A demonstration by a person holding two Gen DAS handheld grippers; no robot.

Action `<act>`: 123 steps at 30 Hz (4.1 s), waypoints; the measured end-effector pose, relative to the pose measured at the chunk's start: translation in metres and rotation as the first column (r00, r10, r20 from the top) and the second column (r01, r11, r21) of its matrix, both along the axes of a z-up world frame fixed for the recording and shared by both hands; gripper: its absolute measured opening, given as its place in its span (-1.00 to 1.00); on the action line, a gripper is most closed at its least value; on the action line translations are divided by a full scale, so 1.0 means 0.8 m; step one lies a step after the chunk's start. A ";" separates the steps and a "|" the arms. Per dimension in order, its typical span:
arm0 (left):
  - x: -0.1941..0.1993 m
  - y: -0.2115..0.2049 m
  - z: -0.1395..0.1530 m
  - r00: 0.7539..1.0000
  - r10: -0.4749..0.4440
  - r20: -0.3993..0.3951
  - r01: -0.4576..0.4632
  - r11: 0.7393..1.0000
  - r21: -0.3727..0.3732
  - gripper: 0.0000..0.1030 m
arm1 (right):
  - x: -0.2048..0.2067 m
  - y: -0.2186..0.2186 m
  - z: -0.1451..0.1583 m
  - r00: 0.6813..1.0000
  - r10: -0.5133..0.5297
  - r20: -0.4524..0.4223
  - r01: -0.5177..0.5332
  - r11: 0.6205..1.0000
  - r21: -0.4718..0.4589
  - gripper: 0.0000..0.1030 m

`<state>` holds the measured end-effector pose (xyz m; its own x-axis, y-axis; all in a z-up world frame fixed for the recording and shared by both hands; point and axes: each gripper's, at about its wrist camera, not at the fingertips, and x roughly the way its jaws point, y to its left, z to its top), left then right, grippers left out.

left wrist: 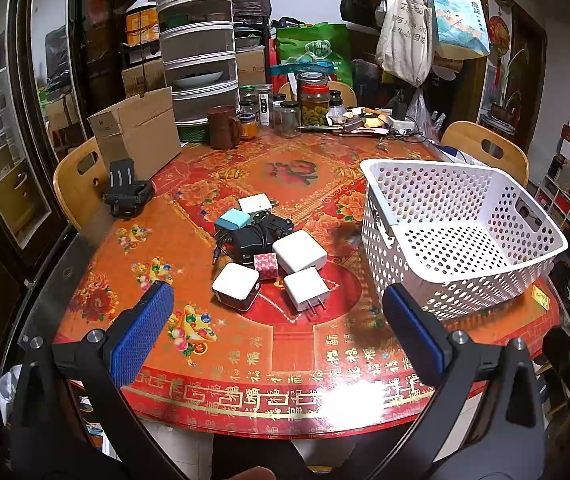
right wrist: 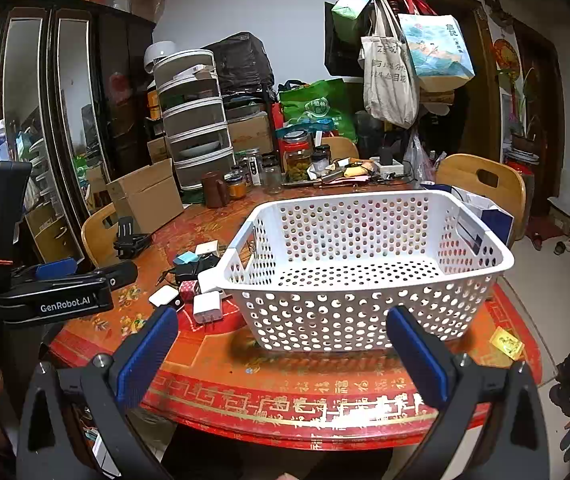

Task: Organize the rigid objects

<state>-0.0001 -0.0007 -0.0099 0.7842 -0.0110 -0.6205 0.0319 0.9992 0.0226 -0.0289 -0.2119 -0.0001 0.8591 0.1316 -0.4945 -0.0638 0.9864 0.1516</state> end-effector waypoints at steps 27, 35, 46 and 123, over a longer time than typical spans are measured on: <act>-0.003 -0.005 -0.004 1.000 -0.009 -0.006 0.009 1.000 -0.002 1.00 | -0.001 0.004 0.000 1.000 0.001 0.001 -0.001 1.000 0.002 1.00; -0.002 -0.006 -0.007 1.000 -0.013 -0.010 0.013 1.000 -0.005 1.00 | 0.000 0.002 -0.002 1.000 0.004 0.000 -0.004 1.000 0.001 1.00; 0.000 -0.006 -0.012 1.000 -0.019 -0.018 0.019 1.000 -0.012 1.00 | 0.000 0.003 -0.003 1.000 0.007 -0.001 -0.007 1.000 -0.002 1.00; 0.166 0.086 -0.165 0.985 -0.012 -0.174 0.014 1.000 0.010 -0.06 | 0.208 -0.268 -0.087 0.878 -0.297 -0.377 0.318 0.948 -0.005 -0.78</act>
<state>0.1331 0.0681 -0.1420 0.6638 -0.0127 -0.7478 0.0491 0.9984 0.0267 0.1379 -0.4265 -0.0699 0.6184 -0.0731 -0.7825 0.3121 0.9366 0.1591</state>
